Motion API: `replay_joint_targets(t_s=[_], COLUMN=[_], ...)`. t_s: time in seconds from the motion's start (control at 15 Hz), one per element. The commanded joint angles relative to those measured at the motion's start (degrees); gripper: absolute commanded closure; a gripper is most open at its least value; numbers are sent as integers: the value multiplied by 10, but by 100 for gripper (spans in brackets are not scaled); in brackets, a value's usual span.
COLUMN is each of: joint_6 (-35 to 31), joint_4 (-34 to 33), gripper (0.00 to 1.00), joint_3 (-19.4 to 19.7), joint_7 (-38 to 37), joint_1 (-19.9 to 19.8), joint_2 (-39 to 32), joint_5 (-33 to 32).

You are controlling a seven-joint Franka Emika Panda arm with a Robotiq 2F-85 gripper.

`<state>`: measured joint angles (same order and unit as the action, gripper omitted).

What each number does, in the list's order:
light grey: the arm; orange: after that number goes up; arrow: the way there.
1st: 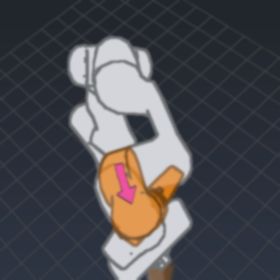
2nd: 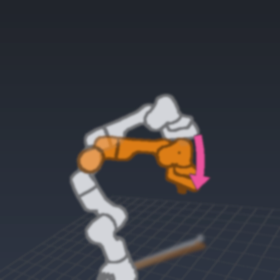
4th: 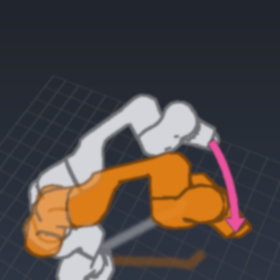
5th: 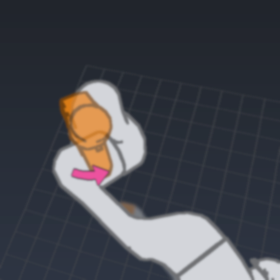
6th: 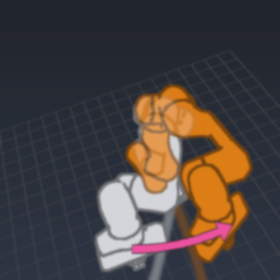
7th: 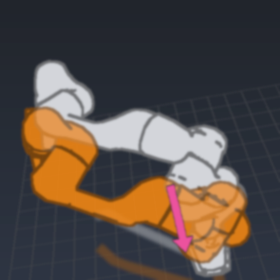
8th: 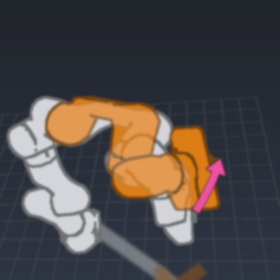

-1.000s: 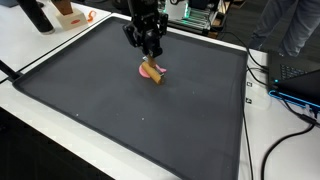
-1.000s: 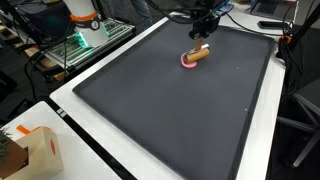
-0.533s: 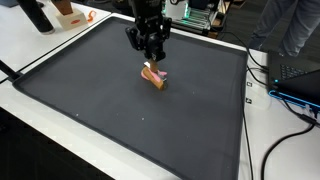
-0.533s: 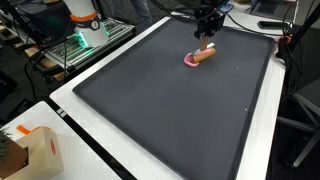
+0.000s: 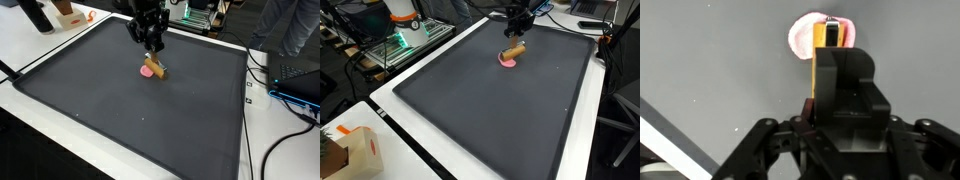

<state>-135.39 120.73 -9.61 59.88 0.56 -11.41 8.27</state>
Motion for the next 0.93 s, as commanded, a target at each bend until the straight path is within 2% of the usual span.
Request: replay_joint_targets(t_s=[0.0,0.47,0.87], joint_6=[63,89,73], joint_4=[21,20,44], gripper=[76,76,76], joint_3=[20,40,48], joint_7=[-40,-111,-97], joint_1=[9,6,-3], joint_2=[22,23,64], joint_5=[-52,-130,-116])
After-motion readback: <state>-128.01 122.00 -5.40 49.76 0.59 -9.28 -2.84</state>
